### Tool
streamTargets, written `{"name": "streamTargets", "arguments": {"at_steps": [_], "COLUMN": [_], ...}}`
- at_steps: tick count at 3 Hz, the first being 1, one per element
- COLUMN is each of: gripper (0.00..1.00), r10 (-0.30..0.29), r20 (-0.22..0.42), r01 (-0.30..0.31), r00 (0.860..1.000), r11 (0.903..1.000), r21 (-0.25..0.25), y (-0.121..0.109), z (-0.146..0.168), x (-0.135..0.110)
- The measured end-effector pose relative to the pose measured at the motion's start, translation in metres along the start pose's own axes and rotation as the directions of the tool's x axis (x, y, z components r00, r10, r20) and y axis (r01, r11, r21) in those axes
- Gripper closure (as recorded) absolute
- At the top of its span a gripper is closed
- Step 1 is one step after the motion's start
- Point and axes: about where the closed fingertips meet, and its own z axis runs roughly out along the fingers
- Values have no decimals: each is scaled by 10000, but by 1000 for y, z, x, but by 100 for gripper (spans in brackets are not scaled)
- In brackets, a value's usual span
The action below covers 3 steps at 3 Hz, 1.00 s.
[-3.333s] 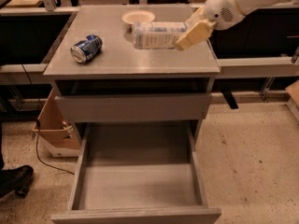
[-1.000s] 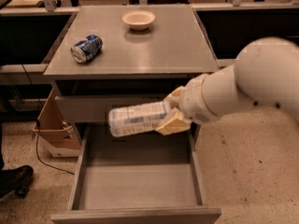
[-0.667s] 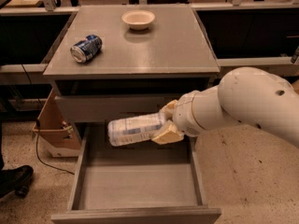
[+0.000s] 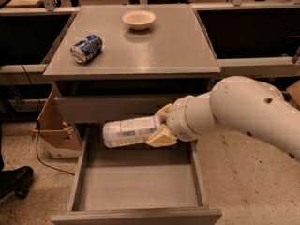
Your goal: Place blue plastic bottle into middle drawer
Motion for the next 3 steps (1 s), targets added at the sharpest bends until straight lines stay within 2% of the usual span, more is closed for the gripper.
{"name": "streamTargets", "arguments": {"at_steps": [1,2,3], "gripper": [100,100,100], "r10": [176,60,3], "r20": [19,-330,-498], "r01": [-176,-58,27], "r00": [9998,9994,9988], "r11": [9998,10000,9982], "r21": [-131,54,604], "y": [22,43,33], "z": [48,125,156], "x": [5,38,59]}}
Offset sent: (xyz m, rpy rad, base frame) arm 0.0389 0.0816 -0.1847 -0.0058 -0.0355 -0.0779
